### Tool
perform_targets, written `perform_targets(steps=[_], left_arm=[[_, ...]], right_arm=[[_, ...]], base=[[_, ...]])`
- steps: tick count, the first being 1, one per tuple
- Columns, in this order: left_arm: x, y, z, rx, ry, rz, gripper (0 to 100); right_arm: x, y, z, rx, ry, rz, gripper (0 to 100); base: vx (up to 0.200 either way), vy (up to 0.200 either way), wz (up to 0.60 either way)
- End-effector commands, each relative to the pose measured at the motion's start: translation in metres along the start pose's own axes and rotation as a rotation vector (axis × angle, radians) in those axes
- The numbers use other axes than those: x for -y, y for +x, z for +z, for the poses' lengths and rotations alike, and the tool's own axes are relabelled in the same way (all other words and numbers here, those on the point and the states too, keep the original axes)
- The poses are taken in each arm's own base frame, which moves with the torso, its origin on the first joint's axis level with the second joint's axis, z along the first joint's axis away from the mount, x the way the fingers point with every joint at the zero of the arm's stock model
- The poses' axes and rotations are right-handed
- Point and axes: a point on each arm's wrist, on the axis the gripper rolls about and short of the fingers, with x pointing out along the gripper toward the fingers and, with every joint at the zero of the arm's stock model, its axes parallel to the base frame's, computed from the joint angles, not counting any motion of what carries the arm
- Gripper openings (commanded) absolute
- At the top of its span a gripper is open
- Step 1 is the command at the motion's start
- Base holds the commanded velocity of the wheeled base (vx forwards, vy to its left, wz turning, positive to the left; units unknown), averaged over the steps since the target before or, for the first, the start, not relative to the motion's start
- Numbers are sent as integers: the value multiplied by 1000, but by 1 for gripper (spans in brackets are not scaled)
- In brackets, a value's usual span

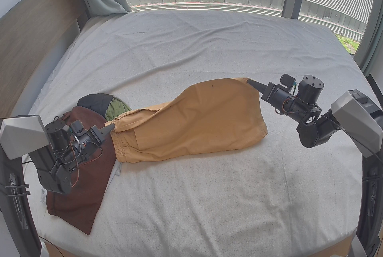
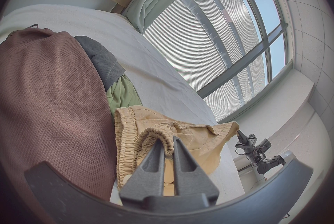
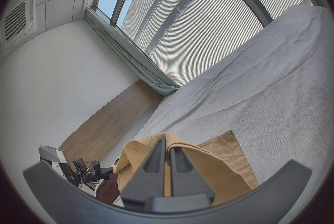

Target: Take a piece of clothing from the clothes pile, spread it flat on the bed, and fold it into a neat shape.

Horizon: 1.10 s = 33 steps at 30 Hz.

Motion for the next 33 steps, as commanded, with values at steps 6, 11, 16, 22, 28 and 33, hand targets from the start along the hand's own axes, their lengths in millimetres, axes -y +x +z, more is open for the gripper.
perform_targets(steps=[6, 11, 16, 22, 28, 33], left_arm=[[-14, 14, -3, 17, -6, 14, 0], [-15, 16, -3, 25, -5, 17, 0], [-18, 19, -4, 25, -8, 17, 0], [-18, 19, -1, 34, -4, 15, 0], [-23, 24, -2, 41, 7, 19, 100], [-23, 26, 10, 116, 14, 48, 100]], right_arm=[[26, 19, -10, -23, 25, -28, 0], [31, 25, -13, -22, 24, -26, 0], [39, 31, -17, -20, 23, -26, 0], [47, 34, -18, -8, 16, -25, 0], [47, 36, -15, 7, 5, -17, 100], [45, 36, -11, 14, 0, -13, 100]], base=[[0, 0, 0], [0, 0, 0], [0, 0, 0], [0, 0, 0], [0, 0, 0], [0, 0, 0]])
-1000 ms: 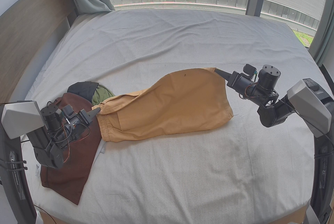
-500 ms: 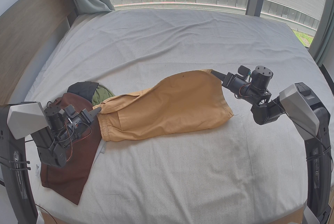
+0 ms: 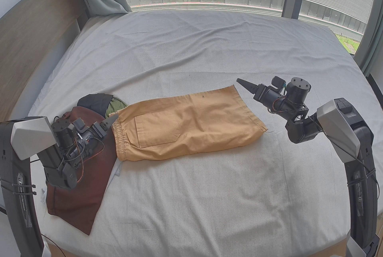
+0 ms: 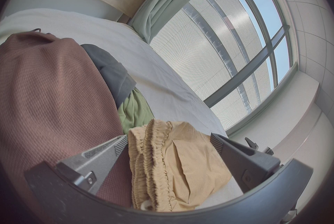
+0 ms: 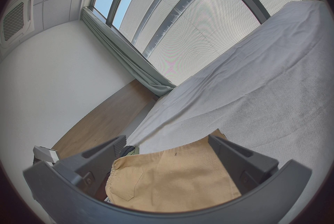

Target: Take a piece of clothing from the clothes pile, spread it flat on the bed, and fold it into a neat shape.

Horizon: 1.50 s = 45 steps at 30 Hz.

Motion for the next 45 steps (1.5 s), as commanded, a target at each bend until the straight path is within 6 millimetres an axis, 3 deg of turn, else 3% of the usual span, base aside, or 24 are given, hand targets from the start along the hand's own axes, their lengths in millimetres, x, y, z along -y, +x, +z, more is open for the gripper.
perform_targets(steps=[1, 11, 18, 26, 36, 45], left_arm=[[-1, 2, 6, 29, 4, 3, 100], [8, -1, 13, 43, 9, -12, 100], [27, -10, 26, 64, -2, -43, 100], [51, -21, 40, 89, -7, -91, 100], [71, -29, 35, 49, 2, -138, 100], [78, -33, 28, 25, 0, -144, 100]], right_arm=[[-1, 0, 3, 5, -5, 3, 100], [-19, -4, 2, -22, 4, 8, 100], [-28, -17, -1, -53, -6, -16, 100], [-52, -36, -6, -79, -5, -7, 100], [-77, -58, -26, -124, 22, -24, 100], [-80, -71, -40, -175, 31, -48, 100]], base=[[0, 0, 0], [0, 0, 0], [0, 0, 0], [0, 0, 0], [0, 0, 0], [0, 0, 0]])
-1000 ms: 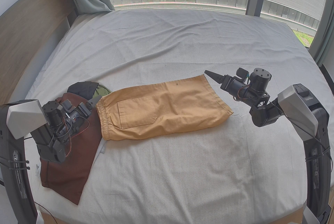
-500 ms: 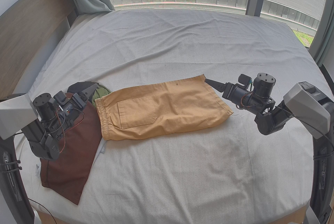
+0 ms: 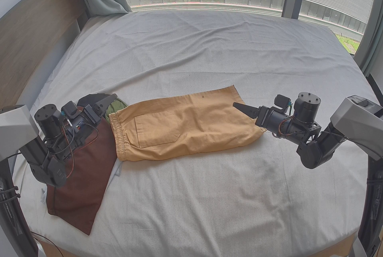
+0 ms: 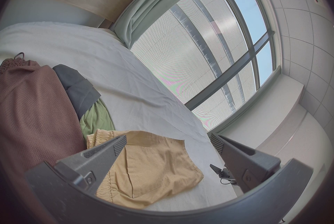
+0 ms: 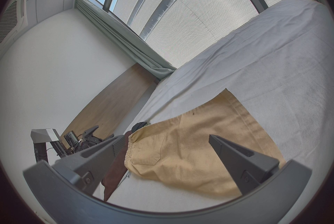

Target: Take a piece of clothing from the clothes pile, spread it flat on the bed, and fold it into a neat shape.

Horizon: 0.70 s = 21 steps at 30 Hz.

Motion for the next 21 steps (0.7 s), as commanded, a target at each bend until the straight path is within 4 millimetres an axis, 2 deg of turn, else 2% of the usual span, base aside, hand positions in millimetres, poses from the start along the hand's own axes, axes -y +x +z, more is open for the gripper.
perform_targets(steps=[1, 12, 21], left_arm=[[8, -3, -3, -13, 2, -12, 100], [16, -5, -11, -42, 65, -21, 100], [31, -9, -12, -45, 130, -53, 100]], right_arm=[[-2, -8, -9, -30, 10, -22, 100], [-3, -26, -47, -93, 46, -85, 100], [13, -30, -78, -139, 73, -116, 100]], base=[[0, 0, 0], [0, 0, 0], [0, 0, 0]])
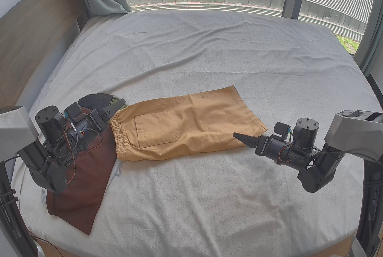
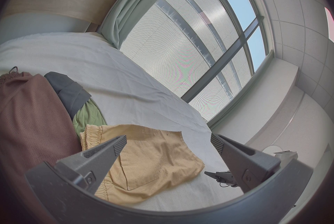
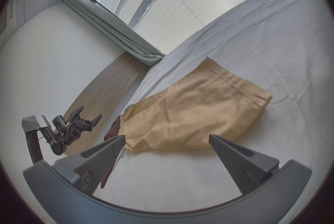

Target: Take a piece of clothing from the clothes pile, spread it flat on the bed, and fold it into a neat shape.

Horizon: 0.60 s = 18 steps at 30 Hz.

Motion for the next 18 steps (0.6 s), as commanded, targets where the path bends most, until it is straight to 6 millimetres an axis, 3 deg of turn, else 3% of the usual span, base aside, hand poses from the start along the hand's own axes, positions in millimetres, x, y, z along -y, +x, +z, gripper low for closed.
perform_targets(steps=[1, 18], left_arm=[[9, -3, 2, 2, 29, -17, 100], [9, -3, 2, 2, 58, -17, 100]], right_arm=[[14, 3, -20, -47, 26, -27, 100], [33, 18, -35, -62, 35, -40, 100]], base=[[0, 0, 0], [0, 0, 0]])
